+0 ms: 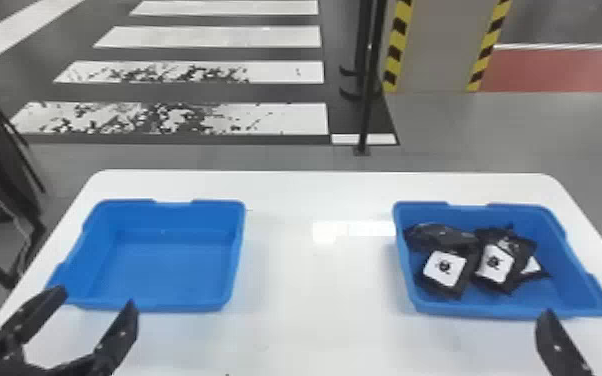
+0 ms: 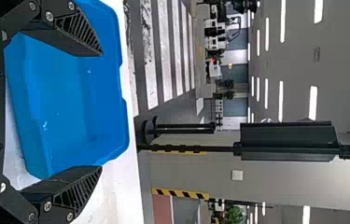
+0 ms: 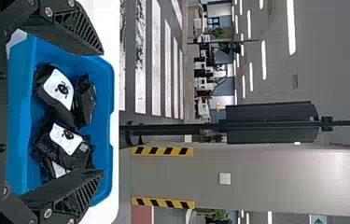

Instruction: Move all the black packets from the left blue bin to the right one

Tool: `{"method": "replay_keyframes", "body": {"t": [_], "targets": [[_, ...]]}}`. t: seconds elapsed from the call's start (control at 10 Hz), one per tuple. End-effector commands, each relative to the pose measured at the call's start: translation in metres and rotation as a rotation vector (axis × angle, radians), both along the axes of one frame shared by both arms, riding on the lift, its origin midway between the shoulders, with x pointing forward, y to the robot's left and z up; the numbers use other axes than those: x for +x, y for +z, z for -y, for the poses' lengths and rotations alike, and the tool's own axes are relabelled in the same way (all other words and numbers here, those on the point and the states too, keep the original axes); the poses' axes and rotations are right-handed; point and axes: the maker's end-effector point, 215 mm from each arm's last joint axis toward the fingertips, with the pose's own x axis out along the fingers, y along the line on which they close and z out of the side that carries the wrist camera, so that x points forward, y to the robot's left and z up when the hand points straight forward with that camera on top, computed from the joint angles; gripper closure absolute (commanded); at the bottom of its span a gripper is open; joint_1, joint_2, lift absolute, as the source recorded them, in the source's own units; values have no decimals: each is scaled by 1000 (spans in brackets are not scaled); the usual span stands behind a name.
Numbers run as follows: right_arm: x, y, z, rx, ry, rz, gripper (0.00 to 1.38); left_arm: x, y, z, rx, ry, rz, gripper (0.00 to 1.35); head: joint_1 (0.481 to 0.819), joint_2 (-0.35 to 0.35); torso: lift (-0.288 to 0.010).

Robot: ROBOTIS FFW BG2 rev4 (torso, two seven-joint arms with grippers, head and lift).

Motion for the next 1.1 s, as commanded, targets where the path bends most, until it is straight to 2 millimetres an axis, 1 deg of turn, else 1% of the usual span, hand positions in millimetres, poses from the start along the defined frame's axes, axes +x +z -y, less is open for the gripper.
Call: {"method": "replay_keyframes", "body": {"t": [0.0,1.0], "targets": [[0,0,0,2,1,0,131,1,1,0,-2,2,3,188,695,25,-140],[-1,-4,1,17,-2,-7,133,0,-3,1,-8,2,-9,188,695,22,-140]]}}
